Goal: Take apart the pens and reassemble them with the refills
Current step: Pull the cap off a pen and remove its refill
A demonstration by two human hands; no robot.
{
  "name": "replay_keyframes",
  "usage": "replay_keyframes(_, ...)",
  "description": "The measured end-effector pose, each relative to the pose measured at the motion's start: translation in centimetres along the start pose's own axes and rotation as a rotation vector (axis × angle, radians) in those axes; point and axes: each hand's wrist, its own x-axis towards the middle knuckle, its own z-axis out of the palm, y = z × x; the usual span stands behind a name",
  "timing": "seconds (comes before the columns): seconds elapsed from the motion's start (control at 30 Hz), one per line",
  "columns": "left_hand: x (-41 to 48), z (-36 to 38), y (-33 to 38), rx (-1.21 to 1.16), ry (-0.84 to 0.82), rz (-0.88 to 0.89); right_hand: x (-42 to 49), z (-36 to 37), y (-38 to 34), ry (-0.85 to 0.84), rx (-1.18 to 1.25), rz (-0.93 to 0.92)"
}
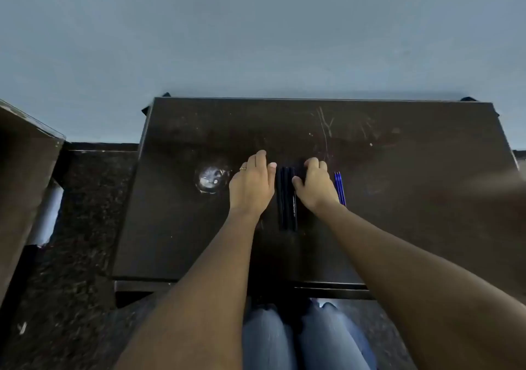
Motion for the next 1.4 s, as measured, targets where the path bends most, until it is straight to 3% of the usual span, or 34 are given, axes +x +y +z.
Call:
replay_keyframes(0.33, -3.7, 1.9, 0.6, -0.002, 0.141, 0.002, -1.2, 1.6, 1.3, 0.018, -0.074, -0.010)
replay_keyframes(0.43, -5.3, 1.6, 1.3, -0.095, 0.137, -0.039, -2.5, 2.2, 1.8, 0.034, -0.056, 0.025)
replay_keyframes(0.53, -6.4, 1.2, 2.2, -0.195, 0.065, -0.098, -3.6, 2.1, 2.3, 0.072, 0.172, 0.084)
replay_keyframes(0.7, -6.8, 0.6, 4.4, -0.216, 0.019, -0.085, -4.1, 1.0, 1.9, 0.047, 0.820, 0.220)
replay_keyframes(0.8, -6.9, 0.6, 5.6, -0.264, -0.064, -0.120, -4.3, 0.4, 1.3, 0.003, 0.987, 0.212)
replay_keyframes(0.93, -7.0, 0.5, 7.1, -0.335, -0.120, -0.268, -4.7, 0.1, 0.8, 0.007, 0.969, 0.225)
replay_keyframes(1.07, -7.4, 0.0, 8.6, -0.402, -0.149, -0.499, -4.6, 0.4, 1.0, -0.007, 0.964, 0.378)
replay_keyframes(1.4, -9.4, 0.3, 9.5, -0.501, -0.131, -0.586, -5.8, 0.9, 2.2, -0.090, 1.031, 0.509)
